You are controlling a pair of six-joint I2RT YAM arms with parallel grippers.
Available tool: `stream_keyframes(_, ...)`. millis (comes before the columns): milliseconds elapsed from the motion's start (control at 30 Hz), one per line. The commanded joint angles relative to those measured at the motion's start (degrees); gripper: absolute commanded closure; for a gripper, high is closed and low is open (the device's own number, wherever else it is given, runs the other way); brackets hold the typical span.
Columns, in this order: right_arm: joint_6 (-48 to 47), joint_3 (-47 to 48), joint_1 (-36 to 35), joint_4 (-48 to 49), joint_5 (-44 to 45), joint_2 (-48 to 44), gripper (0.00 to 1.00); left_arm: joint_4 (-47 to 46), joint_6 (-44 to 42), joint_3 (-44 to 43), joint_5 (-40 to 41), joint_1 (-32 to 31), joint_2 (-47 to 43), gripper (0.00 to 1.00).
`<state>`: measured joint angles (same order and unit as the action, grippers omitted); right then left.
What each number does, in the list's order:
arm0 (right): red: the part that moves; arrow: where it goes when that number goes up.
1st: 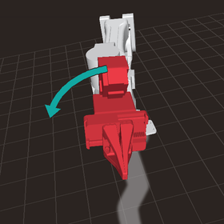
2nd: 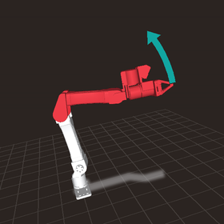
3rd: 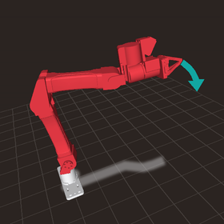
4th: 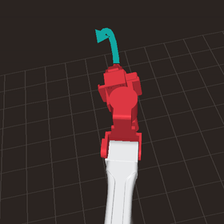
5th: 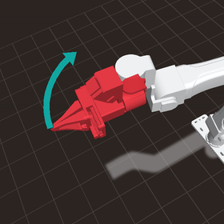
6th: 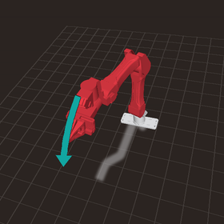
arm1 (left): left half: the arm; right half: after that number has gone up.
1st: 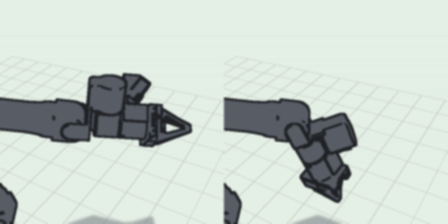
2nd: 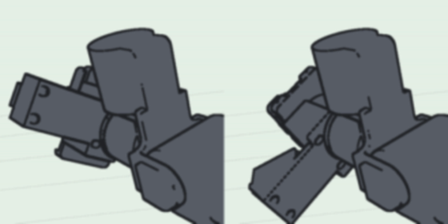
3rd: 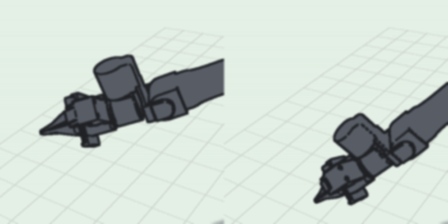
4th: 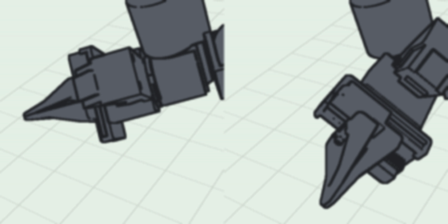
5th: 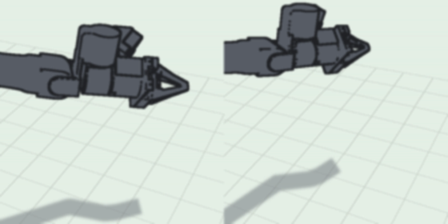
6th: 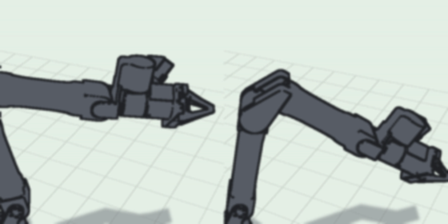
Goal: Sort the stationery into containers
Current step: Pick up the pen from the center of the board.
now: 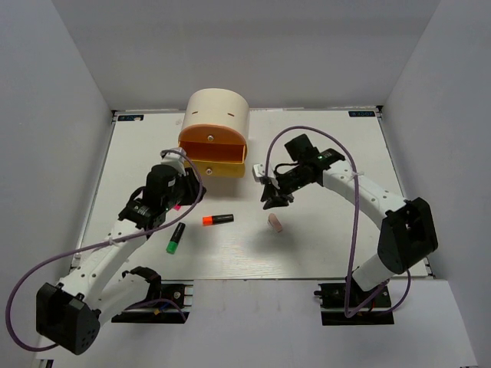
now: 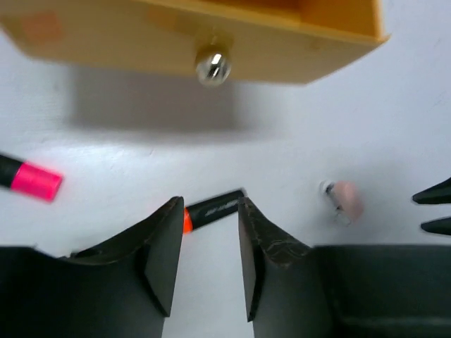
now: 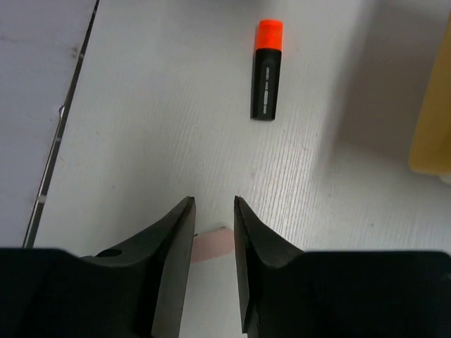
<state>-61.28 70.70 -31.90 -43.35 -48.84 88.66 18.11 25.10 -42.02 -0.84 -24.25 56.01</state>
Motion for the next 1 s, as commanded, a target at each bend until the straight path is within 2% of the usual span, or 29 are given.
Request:
stream_keyframes(0, 3.43, 0.93, -3.86, 5.98, 4.10, 1.33, 0.66, 8.86, 5.90, 1.85, 2.25, -0.27, -4.23, 0.54)
stream_keyframes(67, 5.19, 1.37, -6.50, 7.49, 7.96, 2.30, 0.68, 13.25, 8.98, 2.46, 4.44, -0.27, -5.64, 0.57)
stream_keyframes(133, 6.77, 1.55, -9.65, 9.95, 10.95, 3.53, 0.60, 17.46, 12.76, 2.47, 5.49, -0.27, -6.79, 0.57)
stream_keyframes(200, 7.75, 1.90, -12.20, 11.52, 14.63, 4.58, 0.51, 20.11, 14.44, 3.08, 6.11, -0.27, -7.67, 0.50)
stream_keyframes(367, 11.88, 4.71, -18.45, 13.99, 21.31, 9.59, 0.37, 27.92, 21.11, 3.61, 9.79, -0.27, -13.10, 0.29)
stream_keyframes(433, 14.07, 5.76, -20.65, 16.35, 22.47, 11.87, 0.35, 30.22, 24.88, 2.92, 12.79, -0.27, -15.13, 0.27)
stream_keyframes(567, 17.14, 6.91, -23.12, 20.23, 26.86, 14.34, 0.32, 37.51, 31.30, 1.51, 15.51, -0.27, -18.65, 0.27)
stream_keyframes(700, 18.91, 10.16, -24.52, 19.89, 29.93, 19.51, 0.32, 42.43, 35.44, -0.25, 17.70, -0.27, -21.90, 0.27)
stream_keyframes(967, 20.58, 15.34, -25.67, 19.54, 30.56, 25.24, 0.32, 51.32, 41.17, -3.42, 23.69, 0.78, -29.20, 0.37)
